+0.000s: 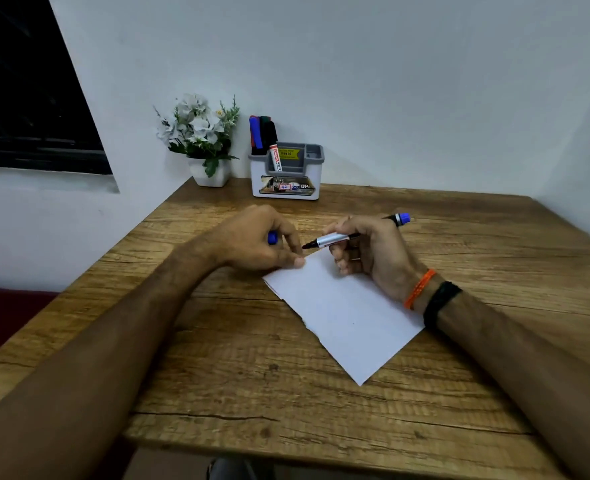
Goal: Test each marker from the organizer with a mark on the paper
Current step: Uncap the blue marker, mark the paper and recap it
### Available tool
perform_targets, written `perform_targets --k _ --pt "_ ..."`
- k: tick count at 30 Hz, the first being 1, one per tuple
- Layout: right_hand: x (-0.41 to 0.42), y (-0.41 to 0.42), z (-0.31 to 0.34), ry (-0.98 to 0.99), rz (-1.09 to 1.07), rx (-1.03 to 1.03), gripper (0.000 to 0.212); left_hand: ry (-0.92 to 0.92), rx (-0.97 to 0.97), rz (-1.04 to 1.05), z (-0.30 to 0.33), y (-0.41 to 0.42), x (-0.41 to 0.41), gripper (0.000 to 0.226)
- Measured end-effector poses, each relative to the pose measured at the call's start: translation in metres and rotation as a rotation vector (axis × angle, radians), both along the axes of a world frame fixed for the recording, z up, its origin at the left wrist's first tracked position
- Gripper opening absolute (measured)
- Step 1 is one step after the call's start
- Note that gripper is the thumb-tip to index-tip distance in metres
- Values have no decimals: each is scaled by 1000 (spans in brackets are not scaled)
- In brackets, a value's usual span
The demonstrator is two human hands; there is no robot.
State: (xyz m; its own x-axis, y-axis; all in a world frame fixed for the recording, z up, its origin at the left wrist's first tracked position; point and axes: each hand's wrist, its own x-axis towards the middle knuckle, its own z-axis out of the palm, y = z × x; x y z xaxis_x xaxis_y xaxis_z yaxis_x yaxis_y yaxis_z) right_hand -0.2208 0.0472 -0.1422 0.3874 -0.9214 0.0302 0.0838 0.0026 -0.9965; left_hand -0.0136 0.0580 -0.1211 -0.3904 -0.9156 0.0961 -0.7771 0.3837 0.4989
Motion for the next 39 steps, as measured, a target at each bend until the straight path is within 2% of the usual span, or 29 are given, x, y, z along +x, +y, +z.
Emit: perform_targets --k 5,11,13,15,18,23,27,30,33,39 --pt "0 -2 -3 16 173 -91 23 0 107 -58 -3 -4 8 26" --pt "0 -3 3 76 261 -67 32 -50 167 -89 2 -6 6 23" --pt "3 -3 8 69 262 -51 33 -56 183 -117 6 -5 6 24" --pt "10 -1 10 54 257 -40 31 -22 206 -133 6 -4 7 16" --pt "19 4 6 46 248 -24 25 15 160 -160 2 -9 11 28" --pt "26 14 -6 29 247 -85 6 51 220 -222 2 -12 22 29" --pt "29 21 -5 26 292 -96 11 62 241 -285 3 -12 26 33" --pt "29 24 -4 27 286 -106 17 39 238 -290 3 -14 26 27" --pt "29 28 -2 52 245 -144 12 25 247 -278 2 -13 26 16" --pt "32 37 -1 124 199 -239 9 -13 244 -280 0 -16 27 22"
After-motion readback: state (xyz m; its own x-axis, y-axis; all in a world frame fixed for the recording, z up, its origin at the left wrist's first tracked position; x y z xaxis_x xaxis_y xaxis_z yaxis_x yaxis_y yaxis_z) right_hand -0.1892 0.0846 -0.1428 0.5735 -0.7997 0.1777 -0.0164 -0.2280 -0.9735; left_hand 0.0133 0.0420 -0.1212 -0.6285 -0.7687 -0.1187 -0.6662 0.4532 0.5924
